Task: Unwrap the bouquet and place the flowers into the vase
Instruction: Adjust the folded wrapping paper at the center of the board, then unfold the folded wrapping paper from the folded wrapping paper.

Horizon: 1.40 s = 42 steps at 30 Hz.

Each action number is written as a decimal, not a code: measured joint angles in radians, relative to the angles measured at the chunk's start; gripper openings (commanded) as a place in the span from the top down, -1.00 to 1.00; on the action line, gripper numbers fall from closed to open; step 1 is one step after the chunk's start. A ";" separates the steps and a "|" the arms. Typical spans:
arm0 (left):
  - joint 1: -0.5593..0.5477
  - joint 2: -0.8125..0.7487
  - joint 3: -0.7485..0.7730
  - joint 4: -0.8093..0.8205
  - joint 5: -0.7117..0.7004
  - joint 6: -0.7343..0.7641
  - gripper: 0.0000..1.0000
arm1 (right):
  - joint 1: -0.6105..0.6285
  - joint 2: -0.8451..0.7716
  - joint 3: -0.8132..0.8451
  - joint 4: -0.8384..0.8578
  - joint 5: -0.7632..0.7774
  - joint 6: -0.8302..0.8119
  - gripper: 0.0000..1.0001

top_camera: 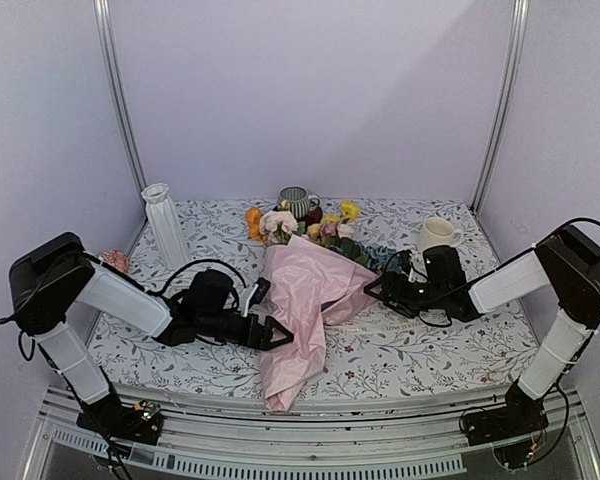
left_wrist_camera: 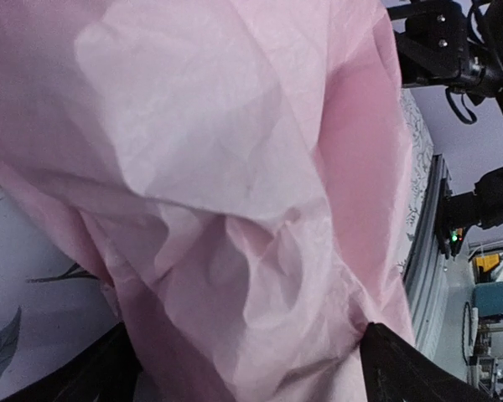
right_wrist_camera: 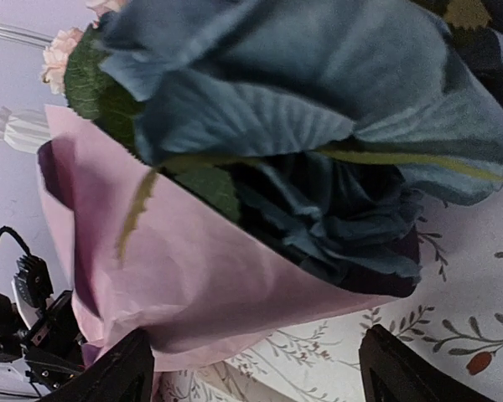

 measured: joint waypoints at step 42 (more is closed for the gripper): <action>-0.137 -0.326 -0.089 0.074 -0.311 -0.021 -0.89 | 0.040 -0.144 0.218 -0.247 -0.021 -0.248 -0.98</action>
